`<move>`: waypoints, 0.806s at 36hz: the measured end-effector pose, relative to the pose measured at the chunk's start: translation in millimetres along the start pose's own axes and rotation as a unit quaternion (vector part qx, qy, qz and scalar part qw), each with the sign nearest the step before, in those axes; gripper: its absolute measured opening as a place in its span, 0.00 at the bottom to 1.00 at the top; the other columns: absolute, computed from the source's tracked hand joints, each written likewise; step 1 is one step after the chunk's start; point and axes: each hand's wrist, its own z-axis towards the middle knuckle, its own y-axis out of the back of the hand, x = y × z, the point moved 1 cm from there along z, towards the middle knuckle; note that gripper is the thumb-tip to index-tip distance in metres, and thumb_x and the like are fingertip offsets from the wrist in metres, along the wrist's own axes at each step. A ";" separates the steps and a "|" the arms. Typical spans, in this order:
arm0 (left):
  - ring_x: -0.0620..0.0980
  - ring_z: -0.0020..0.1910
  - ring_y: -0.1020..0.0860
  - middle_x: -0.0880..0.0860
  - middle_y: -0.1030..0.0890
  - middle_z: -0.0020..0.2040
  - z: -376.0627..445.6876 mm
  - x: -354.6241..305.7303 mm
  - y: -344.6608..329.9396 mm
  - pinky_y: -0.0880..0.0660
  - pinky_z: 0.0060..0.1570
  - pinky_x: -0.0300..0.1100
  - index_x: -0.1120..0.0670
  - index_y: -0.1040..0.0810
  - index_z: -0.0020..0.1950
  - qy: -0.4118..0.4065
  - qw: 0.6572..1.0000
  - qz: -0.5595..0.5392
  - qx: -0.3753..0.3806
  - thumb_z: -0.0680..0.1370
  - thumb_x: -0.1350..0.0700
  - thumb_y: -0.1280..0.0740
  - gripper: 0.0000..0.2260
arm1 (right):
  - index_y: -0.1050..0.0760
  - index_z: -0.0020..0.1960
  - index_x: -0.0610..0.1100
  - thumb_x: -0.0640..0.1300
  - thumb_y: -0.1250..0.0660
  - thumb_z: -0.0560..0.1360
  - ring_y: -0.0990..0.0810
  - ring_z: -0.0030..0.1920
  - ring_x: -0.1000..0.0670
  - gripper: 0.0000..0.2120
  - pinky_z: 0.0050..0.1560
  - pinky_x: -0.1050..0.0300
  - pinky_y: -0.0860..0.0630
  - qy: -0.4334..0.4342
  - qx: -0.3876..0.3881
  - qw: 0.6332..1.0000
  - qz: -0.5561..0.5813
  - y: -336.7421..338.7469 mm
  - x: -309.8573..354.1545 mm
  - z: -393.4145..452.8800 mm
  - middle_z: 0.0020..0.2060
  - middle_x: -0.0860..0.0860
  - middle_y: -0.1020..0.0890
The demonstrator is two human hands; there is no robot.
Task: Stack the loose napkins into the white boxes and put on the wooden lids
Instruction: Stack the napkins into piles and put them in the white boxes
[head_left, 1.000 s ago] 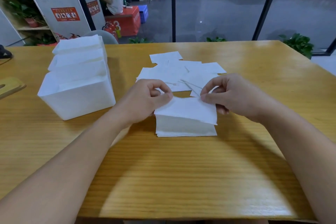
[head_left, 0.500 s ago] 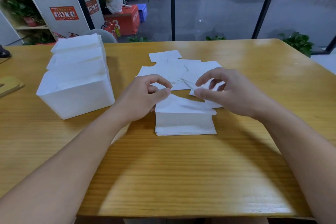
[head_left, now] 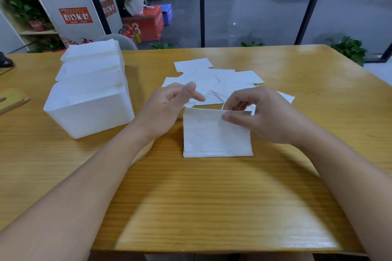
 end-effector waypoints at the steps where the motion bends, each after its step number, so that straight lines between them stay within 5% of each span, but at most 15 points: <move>1: 0.42 0.61 0.21 0.41 0.14 0.61 -0.3 -1.6 0.8 0.27 0.62 0.46 0.44 0.10 0.55 -0.015 1.000 -0.019 0.003 0.87 0.35 0.44 0.24 | 0.15 0.46 0.51 0.46 0.23 0.80 0.16 0.47 0.53 0.05 0.43 0.67 0.27 -0.002 -0.010 1.000 0.003 -1.1 -1.0 0.5 0.43 0.56 0.13; 5: 0.45 0.58 0.17 0.45 0.12 0.55 -3.4 -4.1 0.8 0.24 0.58 0.44 0.50 0.11 0.56 -0.067 0.996 -0.050 0.017 0.85 0.43 0.33 0.15 | 0.16 0.45 0.52 0.47 0.24 0.80 0.16 0.44 0.52 0.06 0.46 0.54 0.20 -0.019 -0.048 0.998 0.021 -1.7 -4.9 1.2 0.42 0.55 0.13; 8: 0.49 0.49 0.17 0.44 0.12 0.47 -3.2 0.9 -2.3 0.20 0.52 0.56 0.48 0.11 0.54 -0.106 0.994 0.017 0.005 0.83 0.52 0.25 0.03 | 0.16 0.45 0.51 0.48 0.24 0.80 0.17 0.43 0.52 0.06 0.44 0.57 0.22 -0.032 -0.060 0.997 0.023 -2.1 -5.9 1.7 0.41 0.55 0.14; 12: 0.54 0.47 0.17 0.48 0.13 0.46 -1.8 6.2 -4.5 0.19 0.51 0.59 0.48 0.11 0.52 -0.116 0.993 0.011 -0.022 0.82 0.54 0.24 0.02 | 0.15 0.47 0.50 0.49 0.24 0.81 0.19 0.39 0.55 0.05 0.39 0.62 0.26 -0.053 -0.063 0.996 0.043 0.0 -5.4 2.5 0.39 0.56 0.14; 16: 0.57 0.44 0.18 0.58 0.14 0.46 0.7 4.4 -1.0 0.23 0.48 0.55 0.51 0.12 0.53 -0.103 0.992 -0.075 -0.015 0.82 0.57 0.24 0.02 | 0.14 0.49 0.49 0.48 0.25 0.81 0.20 0.37 0.43 0.04 0.36 0.54 0.25 -0.066 -0.069 0.990 0.101 6.1 -1.6 4.3 0.40 0.49 0.13; 19: 0.56 0.43 0.21 0.64 0.16 0.46 1.0 2.3 1.6 0.24 0.46 0.48 0.51 0.12 0.56 -0.053 0.993 -0.107 0.012 0.82 0.56 0.23 0.04 | 0.14 0.50 0.49 0.48 0.24 0.81 0.22 0.35 0.49 0.03 0.34 0.57 0.27 -0.102 -0.056 0.984 0.136 10.5 -0.9 4.6 0.37 0.49 0.15; 22: 0.55 0.40 0.21 0.58 0.16 0.43 0.6 3.7 3.4 0.23 0.41 0.41 0.48 0.12 0.58 0.012 0.995 -0.079 0.060 0.81 0.55 0.22 0.06 | 0.15 0.50 0.47 0.48 0.24 0.81 0.27 0.31 0.49 0.05 0.34 0.58 0.29 -0.154 -0.012 0.979 0.131 9.7 -5.6 1.6 0.31 0.48 0.22; 25: 0.52 0.37 0.19 0.50 0.13 0.47 0.5 12.5 1.9 0.20 0.41 0.48 0.43 0.13 0.56 0.061 0.993 -0.004 0.106 0.79 0.51 0.21 0.07 | 0.17 0.49 0.50 0.51 0.26 0.81 0.26 0.29 0.47 0.06 0.35 0.54 0.30 -0.182 0.052 0.981 0.051 4.0 -9.5 -0.7 0.29 0.46 0.20; 29: 0.38 0.30 0.23 0.42 0.16 0.50 0.1 16.5 -2.6 0.27 0.42 0.43 0.39 0.15 0.53 0.049 0.984 0.129 0.111 0.78 0.43 0.21 0.06 | 0.18 0.47 0.52 0.52 0.24 0.79 0.25 0.27 0.56 0.06 0.32 0.60 0.30 -0.175 0.070 0.981 -0.041 -3.7 -10.4 0.6 0.30 0.55 0.21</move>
